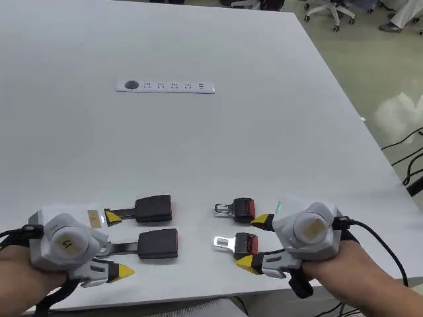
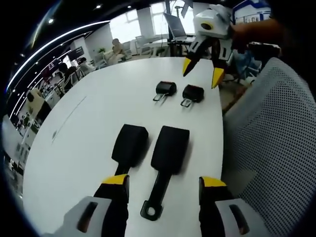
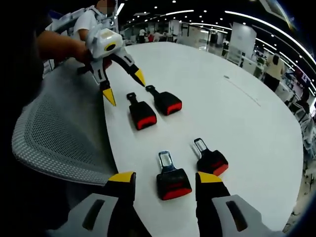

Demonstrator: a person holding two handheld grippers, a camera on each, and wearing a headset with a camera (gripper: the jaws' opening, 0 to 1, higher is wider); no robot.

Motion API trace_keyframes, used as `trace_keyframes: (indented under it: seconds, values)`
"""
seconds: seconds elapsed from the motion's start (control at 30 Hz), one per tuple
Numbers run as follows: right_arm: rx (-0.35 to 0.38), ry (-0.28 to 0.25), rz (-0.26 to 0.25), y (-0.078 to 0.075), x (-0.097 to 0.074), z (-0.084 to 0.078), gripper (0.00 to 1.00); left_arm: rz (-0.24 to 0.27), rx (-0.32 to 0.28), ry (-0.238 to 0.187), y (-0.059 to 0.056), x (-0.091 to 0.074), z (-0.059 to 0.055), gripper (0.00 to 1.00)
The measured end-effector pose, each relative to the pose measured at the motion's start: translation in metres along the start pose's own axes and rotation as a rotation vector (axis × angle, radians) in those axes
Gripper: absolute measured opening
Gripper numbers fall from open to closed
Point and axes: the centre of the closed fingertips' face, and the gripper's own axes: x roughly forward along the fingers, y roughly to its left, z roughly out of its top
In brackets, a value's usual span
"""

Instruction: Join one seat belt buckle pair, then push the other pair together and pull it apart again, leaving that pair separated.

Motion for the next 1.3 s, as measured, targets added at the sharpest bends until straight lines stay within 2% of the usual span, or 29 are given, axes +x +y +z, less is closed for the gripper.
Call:
trace_keyframes:
  seconds: [0.2,0.43,0.57,0.7,0.77,0.93,1.17,1.3]
  values:
    - [-0.05,0.05,0.015,0.001,0.007,-0.012,0.45,-0.047,0.014,0.007,-0.008,0.008,0.008,0.53]
    - [-0.073,0.089,0.021,-0.003,0.011,-0.022,0.44,-0.055,0.039,0.034,0.0,0.017,0.002,0.52]
    - [-0.085,0.108,0.026,-0.004,0.017,-0.026,0.42,-0.066,0.032,0.046,0.004,0.021,0.0,0.5]
    - [-0.094,0.124,0.042,-0.004,0.021,-0.026,0.4,-0.088,0.058,0.055,0.001,0.027,0.001,0.49]
    - [-0.101,0.135,0.047,-0.004,0.021,-0.025,0.39,-0.101,0.077,0.053,-0.002,0.029,0.002,0.45]
    - [-0.153,0.168,0.059,-0.004,0.027,-0.027,0.38,-0.125,0.109,0.065,-0.011,0.034,0.006,0.44]
    - [-0.169,0.185,0.083,-0.005,0.031,-0.03,0.36,-0.144,0.135,0.085,-0.008,0.044,0.004,0.44]
    - [-0.188,0.214,0.101,-0.007,0.031,-0.036,0.34,-0.162,0.155,0.098,-0.007,0.052,0.002,0.43]
